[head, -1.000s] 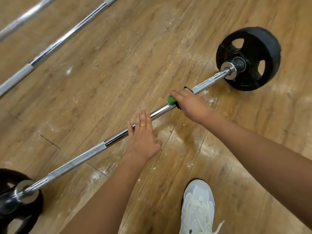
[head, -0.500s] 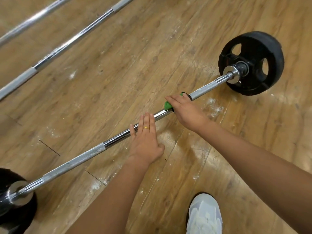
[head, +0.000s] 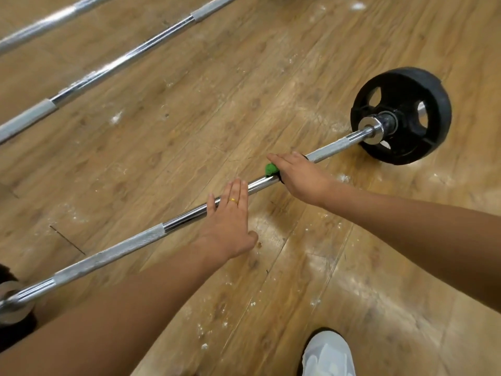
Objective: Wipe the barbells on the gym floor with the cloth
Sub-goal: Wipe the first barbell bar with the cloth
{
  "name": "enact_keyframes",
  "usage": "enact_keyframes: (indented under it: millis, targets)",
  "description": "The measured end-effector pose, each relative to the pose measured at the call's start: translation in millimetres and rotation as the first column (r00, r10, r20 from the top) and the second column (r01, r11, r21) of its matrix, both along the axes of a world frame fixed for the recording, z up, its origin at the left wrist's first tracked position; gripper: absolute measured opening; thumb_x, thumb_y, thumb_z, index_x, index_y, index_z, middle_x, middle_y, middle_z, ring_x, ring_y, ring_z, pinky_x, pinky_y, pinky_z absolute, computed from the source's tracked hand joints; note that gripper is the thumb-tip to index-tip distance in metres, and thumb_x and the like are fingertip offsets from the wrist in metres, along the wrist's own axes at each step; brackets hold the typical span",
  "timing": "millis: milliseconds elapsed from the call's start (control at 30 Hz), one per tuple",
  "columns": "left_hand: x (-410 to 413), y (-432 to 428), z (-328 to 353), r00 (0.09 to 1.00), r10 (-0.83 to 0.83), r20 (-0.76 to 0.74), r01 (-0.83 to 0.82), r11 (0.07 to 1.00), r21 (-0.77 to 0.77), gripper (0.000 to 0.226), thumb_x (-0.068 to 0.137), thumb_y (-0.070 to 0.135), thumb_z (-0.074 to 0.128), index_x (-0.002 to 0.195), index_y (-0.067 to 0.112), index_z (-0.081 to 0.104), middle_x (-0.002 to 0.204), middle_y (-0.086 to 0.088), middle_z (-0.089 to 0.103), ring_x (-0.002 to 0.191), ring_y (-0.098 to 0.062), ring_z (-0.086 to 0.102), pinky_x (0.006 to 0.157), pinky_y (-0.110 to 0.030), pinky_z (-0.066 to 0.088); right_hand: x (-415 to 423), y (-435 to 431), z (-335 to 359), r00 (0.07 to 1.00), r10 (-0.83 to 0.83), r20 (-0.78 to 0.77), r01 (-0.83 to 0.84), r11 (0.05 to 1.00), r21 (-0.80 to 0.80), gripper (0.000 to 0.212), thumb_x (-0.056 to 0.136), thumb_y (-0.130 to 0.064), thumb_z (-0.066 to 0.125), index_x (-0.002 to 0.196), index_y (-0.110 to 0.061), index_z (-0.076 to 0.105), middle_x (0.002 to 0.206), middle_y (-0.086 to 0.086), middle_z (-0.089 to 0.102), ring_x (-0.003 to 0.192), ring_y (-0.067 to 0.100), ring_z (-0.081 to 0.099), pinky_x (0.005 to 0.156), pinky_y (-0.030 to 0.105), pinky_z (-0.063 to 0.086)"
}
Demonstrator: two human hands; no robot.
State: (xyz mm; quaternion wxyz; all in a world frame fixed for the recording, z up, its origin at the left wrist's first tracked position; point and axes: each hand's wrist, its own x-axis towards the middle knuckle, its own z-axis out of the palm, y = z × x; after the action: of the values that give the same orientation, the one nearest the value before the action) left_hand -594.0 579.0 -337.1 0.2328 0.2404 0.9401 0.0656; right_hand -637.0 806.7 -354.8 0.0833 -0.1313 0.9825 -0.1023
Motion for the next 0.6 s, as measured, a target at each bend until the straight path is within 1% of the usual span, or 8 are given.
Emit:
enact_keyframes:
  millis: [100, 167, 267, 367, 433, 500, 600]
  targets:
    - [-6, 0, -2, 1.000, 0.005, -0.003, -0.005, 1.000, 0.016, 0.109, 0.091, 0.048, 0.055, 0.156, 0.011, -0.024, 0.166, -0.003, -0.024, 0.153, -0.019, -0.021, 0.123, -0.055, -0.006, -1, -1, 4, 0.998, -0.070, 0.003, 0.070, 0.992, -0.102, 0.057, 0.101, -0.008, 0.044, 0.156, -0.007, 0.027, 0.130, 0.017, 0.059, 0.119, 0.037, 0.049, 0.110, 0.042, 0.033]
    - [-12, -3, -3, 1.000, -0.006, 0.001, 0.006, 1.000, 0.012, 0.109, 0.091, 0.047, 0.056, 0.156, 0.012, -0.023, 0.166, -0.003, -0.023, 0.153, -0.018, -0.019, 0.123, -0.055, -0.005, -1, 3, 9, 0.997, -0.079, -0.015, 0.076, 0.985, -0.154, 0.052, 0.102, -0.008, 0.044, 0.152, -0.006, 0.034, 0.132, 0.016, 0.058, 0.120, 0.035, 0.048, 0.102, 0.037, 0.033]
    - [-19, -6, -2, 0.999, -0.008, 0.032, 0.007, 1.000, 0.030, 0.108, 0.091, 0.047, 0.057, 0.157, 0.013, -0.021, 0.167, -0.002, -0.021, 0.154, -0.018, -0.017, 0.124, -0.055, -0.003, -3, 14, 15, 0.997, -0.058, -0.042, 0.052, 0.991, -0.125, 0.042, 0.102, -0.007, 0.046, 0.144, -0.004, 0.045, 0.134, 0.017, 0.058, 0.120, 0.034, 0.049, 0.098, 0.033, 0.032]
    - [-22, -5, -1, 0.999, 0.008, 0.043, -0.011, 0.998, 0.057, 0.106, 0.091, 0.049, 0.055, 0.158, 0.014, -0.020, 0.167, -0.001, -0.021, 0.154, -0.017, -0.018, 0.123, -0.054, -0.006, -6, 13, 15, 0.996, -0.064, -0.062, 0.057, 0.992, -0.116, 0.039, 0.100, -0.003, 0.047, 0.139, -0.003, 0.050, 0.130, 0.016, 0.059, 0.115, 0.033, 0.051, 0.097, 0.035, 0.034]
    - [-21, -6, -3, 1.000, -0.010, -0.002, 0.010, 0.999, 0.043, 0.107, 0.091, 0.050, 0.054, 0.157, 0.013, -0.021, 0.167, -0.002, -0.021, 0.154, -0.018, -0.018, 0.123, -0.055, -0.007, -2, 3, 11, 0.995, 0.037, -0.093, -0.045, 0.995, -0.091, 0.039, 0.097, -0.001, 0.050, 0.136, -0.002, 0.052, 0.132, 0.015, 0.059, 0.114, 0.033, 0.052, 0.102, 0.036, 0.034]
    - [-22, -7, -6, 0.998, -0.044, -0.049, 0.044, 0.999, 0.003, 0.107, 0.091, 0.050, 0.053, 0.156, 0.011, -0.022, 0.166, -0.004, -0.023, 0.154, -0.019, -0.019, 0.122, -0.055, -0.007, 0, -1, 2, 0.986, 0.137, -0.095, -0.143, 0.987, -0.067, 0.040, 0.097, -0.004, 0.054, 0.137, -0.003, 0.051, 0.136, 0.013, 0.057, 0.116, 0.031, 0.051, 0.106, 0.038, 0.034]
    - [-24, -9, -6, 0.995, -0.084, -0.057, 0.081, 0.996, -0.045, 0.108, 0.092, 0.048, 0.052, 0.154, 0.009, -0.027, 0.164, -0.006, -0.028, 0.153, -0.020, -0.022, 0.122, -0.054, -0.008, -4, 4, 2, 0.987, 0.138, -0.088, -0.143, 0.988, -0.057, 0.042, 0.100, -0.010, 0.052, 0.141, -0.005, 0.048, 0.139, 0.011, 0.056, 0.121, 0.029, 0.050, 0.104, 0.042, 0.040]
